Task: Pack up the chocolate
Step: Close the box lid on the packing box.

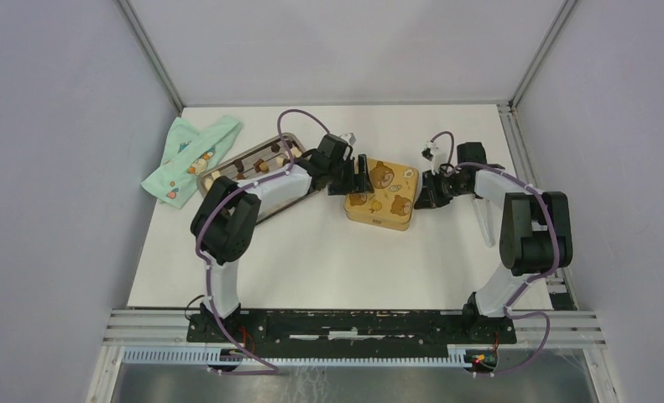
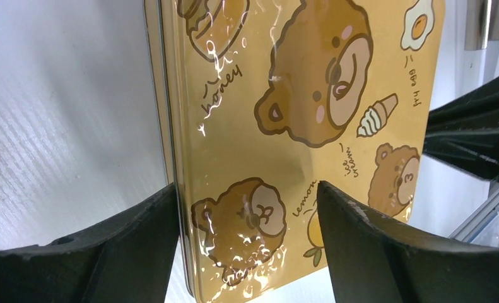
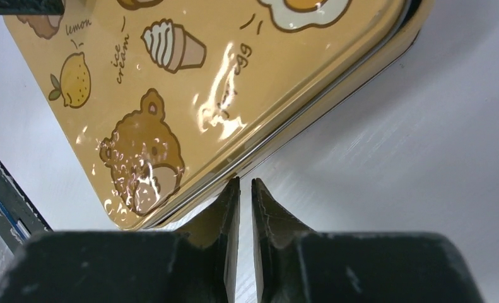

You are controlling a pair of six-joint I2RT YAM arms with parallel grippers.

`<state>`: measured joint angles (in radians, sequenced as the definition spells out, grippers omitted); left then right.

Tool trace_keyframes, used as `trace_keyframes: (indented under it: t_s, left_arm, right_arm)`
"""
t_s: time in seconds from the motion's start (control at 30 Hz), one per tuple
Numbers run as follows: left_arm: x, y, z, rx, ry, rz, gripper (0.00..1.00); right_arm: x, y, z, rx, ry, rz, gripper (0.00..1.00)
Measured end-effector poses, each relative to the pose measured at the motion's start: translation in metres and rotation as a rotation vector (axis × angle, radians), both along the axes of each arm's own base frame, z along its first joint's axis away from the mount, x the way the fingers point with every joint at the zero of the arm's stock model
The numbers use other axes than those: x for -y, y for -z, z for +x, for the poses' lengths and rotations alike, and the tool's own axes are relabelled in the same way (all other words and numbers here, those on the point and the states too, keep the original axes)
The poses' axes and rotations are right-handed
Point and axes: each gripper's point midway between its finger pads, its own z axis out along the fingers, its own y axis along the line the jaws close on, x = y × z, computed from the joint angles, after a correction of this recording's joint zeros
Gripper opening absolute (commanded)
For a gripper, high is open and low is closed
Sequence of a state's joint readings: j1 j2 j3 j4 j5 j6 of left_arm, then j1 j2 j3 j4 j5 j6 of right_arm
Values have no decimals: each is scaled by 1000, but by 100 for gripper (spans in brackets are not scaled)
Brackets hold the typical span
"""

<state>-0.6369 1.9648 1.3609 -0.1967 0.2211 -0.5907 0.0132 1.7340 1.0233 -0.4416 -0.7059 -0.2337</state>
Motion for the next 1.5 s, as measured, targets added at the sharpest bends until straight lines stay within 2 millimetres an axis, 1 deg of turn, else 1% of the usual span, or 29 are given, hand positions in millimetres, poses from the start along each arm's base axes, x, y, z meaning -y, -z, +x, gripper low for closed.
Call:
trace_keyframes:
  t_s: [0.1, 0.3, 0.37, 0.5, 0.6, 0.67, 0.77, 0.9, 1.0, 1.1, 1.2, 1.3, 1.37, 1.5]
  left_arm:
    - [3, -6, 4, 19, -6, 0, 86]
    - [8, -15, 8, 44, -13, 5, 89]
    - [9, -19, 11, 54, -15, 3, 90]
    - [11, -30, 16, 73, -17, 1, 90]
    - [13, -36, 18, 79, -16, -4, 90]
    - [13, -36, 18, 76, -16, -2, 90]
    - [12, -33, 17, 65, -16, 8, 90]
    - [8, -22, 15, 39, -21, 36, 90]
    - [6, -21, 14, 38, -20, 47, 90]
    - [4, -24, 16, 60, -17, 53, 93]
    - [-2, -32, 15, 80, -23, 51, 93]
    - [-10, -43, 19, 108, -31, 34, 94]
    - [-16, -46, 23, 112, -36, 13, 94]
    - [-32, -36, 27, 74, -42, -11, 94]
  right_arm:
    - [2, -5, -4, 22, 2, -6, 18]
    - [13, -33, -2, 163, 19, -9, 19]
    - [16, -39, -2, 198, 21, -12, 20]
    - [17, -44, 0, 237, 13, -16, 20]
    - [18, -44, 0, 240, 12, -14, 20]
    - [20, -43, 0, 237, 17, -14, 20]
    - [23, -42, -1, 235, 23, -15, 20]
    - [23, -42, -1, 235, 23, -17, 20]
    - [24, -41, -1, 237, 23, -23, 21]
    - [29, -38, 1, 242, 27, -58, 20]
    - [38, -32, 4, 245, 46, -118, 19]
    - [45, -22, 6, 233, 56, -185, 19]
    - [43, -16, 8, 225, 48, -226, 18]
    - [29, -14, 17, 230, 7, -289, 17]
